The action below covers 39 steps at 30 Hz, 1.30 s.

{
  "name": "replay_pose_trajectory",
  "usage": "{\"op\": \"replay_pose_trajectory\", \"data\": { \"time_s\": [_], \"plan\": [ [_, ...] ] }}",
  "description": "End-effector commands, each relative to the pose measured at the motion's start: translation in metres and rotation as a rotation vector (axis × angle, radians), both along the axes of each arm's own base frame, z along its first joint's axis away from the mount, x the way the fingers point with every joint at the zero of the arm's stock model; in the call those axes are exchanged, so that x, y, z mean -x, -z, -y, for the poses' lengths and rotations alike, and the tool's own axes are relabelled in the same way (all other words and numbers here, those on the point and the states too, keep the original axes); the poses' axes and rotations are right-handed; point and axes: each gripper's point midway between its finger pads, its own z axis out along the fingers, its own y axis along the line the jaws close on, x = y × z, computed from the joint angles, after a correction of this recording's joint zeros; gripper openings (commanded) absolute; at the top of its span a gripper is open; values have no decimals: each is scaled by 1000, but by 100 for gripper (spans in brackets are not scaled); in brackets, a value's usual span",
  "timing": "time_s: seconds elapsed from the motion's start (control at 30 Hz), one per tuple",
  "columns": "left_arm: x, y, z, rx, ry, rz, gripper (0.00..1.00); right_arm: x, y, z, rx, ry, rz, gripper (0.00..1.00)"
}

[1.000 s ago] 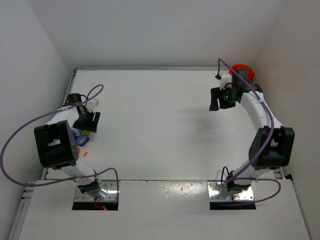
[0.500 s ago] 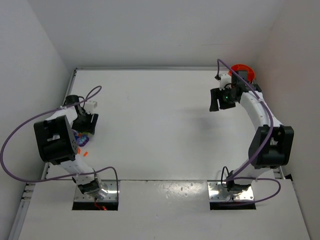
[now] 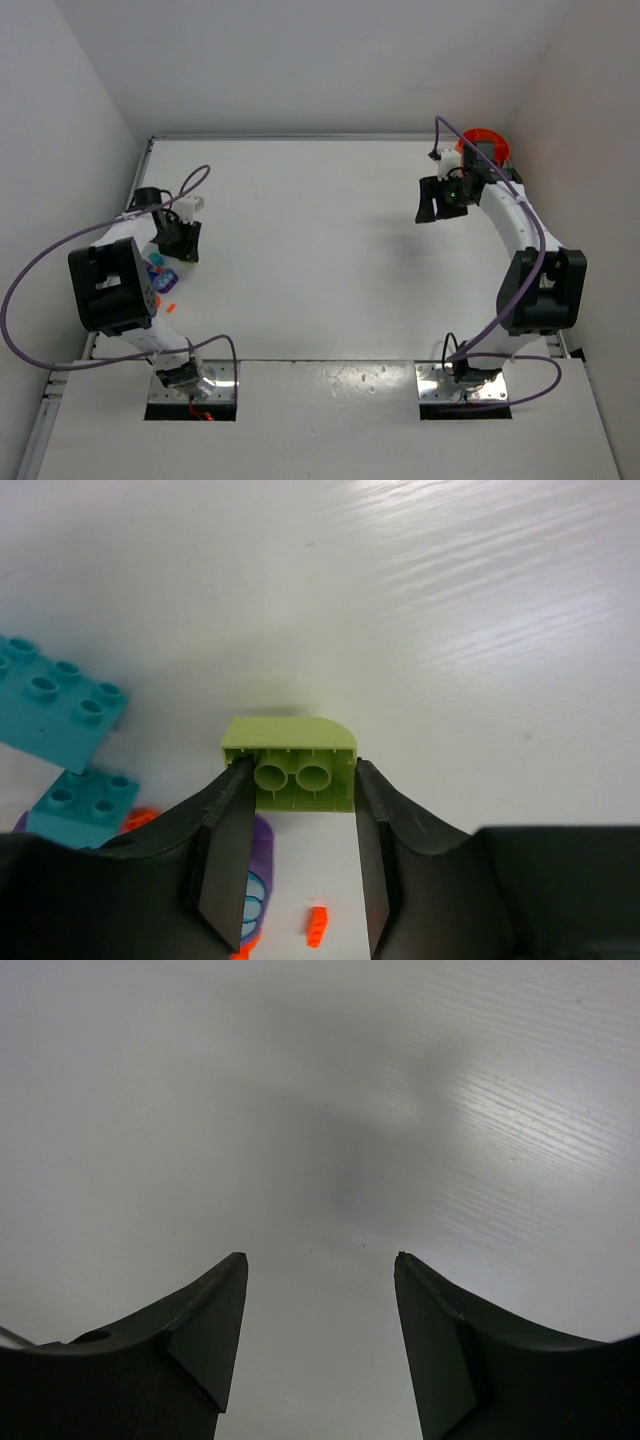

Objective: Sort the legos into containers by color

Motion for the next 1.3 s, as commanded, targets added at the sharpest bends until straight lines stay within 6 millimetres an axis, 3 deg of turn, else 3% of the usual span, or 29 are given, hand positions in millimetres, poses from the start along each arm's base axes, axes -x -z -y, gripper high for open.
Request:
{"op": "replay_pose_trajectory", "data": {
  "time_s": [0.0,0.1,0.17,0.3,0.4,0.57,0.73,0.8,0.9,1.03,1.17,1.27],
  "plan": [
    [-15,-44,38,131,112,140,26,0,-22,-21,-115,-30,45,61],
    [-21,-76,70,273,196,217,25,8,-34,-42,-243,-57,25,62],
    [-24,-105,100,388,275,284,25,11,-51,-63,-378,-88,20,62],
    [-23,-144,145,570,343,311,25,13,-79,-95,-566,-170,36,62],
    [-25,-161,174,728,345,273,25,9,-91,-113,-569,-231,83,62],
    [-28,-182,207,1021,318,148,25,-6,-86,-136,-420,-358,185,62],
    [-20,-179,218,1184,297,-5,25,-9,-91,-162,-346,-461,402,64],
    [-18,-181,217,1238,300,-34,25,1,-105,-175,-353,-529,491,66],
    [-19,-178,214,1268,287,-59,25,9,-97,-189,-346,-614,471,75],
    [-17,-176,218,1303,277,-109,25,21,-92,-211,-314,-743,545,76],
    [-15,-176,221,1321,273,-140,26,21,-110,-236,-301,-815,659,76],
    [-14,-178,221,1330,279,-142,27,24,-111,-258,-301,-860,692,78]
  ]
}}
